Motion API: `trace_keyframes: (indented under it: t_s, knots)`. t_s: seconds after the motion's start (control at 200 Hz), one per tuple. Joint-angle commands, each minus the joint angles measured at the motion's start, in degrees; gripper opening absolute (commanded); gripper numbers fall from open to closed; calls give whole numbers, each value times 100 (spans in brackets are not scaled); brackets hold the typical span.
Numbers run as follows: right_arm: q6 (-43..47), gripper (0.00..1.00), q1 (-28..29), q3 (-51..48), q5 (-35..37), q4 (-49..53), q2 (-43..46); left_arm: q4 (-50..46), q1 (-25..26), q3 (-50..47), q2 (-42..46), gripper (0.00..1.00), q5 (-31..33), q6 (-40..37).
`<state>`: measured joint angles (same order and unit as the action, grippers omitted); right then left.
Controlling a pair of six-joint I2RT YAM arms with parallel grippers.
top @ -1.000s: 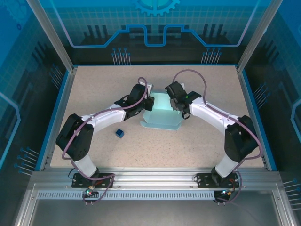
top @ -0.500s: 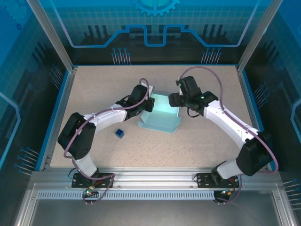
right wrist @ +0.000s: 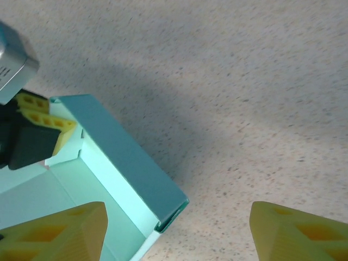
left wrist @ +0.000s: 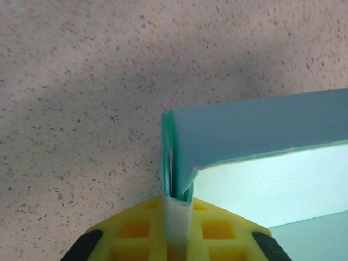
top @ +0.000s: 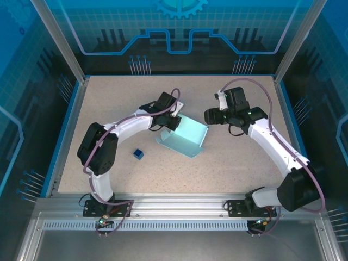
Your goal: Fold the paper box
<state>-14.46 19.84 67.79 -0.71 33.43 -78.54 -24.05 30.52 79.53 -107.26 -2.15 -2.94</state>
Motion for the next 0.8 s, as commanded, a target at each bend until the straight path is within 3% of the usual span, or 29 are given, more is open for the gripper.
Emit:
trace_keyframes:
  t_s: [0.0, 0.245, 0.39, 0.635, 0.795]
  knots:
    - [0, 70, -19, -99, -634, 11, -274, -1350, -269, 377, -248, 5, -704, -491]
    - [-188, 70, 68, -218, -979, -246, -831, -3044, -469, 1781, -1118, 7, -530, -1330]
    - [-215, 69, 139, -163, -984, -292, -1142, -3878, -480, 2842, -1901, 16, -434, -1581]
    - [-215, 69, 126, -28, -942, -295, -1509, -4617, -479, 4574, -2942, 29, -461, -1692]
    - [-242, 69, 82, -83, -895, -363, -1530, -4628, -552, 5442, -3147, 40, -631, -1623]
